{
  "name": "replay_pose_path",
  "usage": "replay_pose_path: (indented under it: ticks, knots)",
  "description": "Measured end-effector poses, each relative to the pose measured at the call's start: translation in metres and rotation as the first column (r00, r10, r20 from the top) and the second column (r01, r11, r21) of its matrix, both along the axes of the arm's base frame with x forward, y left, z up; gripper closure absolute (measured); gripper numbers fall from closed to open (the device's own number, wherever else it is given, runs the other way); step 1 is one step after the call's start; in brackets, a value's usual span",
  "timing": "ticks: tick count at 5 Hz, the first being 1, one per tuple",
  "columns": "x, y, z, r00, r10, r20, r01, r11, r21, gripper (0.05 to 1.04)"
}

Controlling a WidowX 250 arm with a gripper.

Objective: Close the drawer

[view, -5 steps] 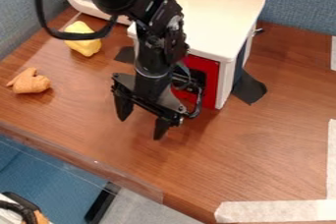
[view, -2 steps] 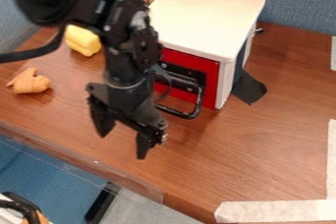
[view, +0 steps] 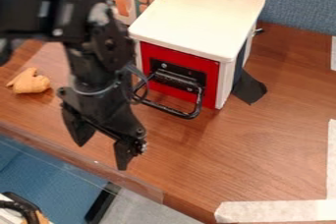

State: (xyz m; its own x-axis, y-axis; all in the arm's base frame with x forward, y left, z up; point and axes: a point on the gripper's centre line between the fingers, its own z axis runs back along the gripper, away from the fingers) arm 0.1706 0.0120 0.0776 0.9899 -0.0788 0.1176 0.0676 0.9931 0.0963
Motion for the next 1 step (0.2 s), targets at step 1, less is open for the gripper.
replay_pose_path:
  ticks: [1]
  knots:
    - [-0.0114,0.0020,0.0168,1.000,0.000,0.025,0.000,1.000,0.006,0.083]
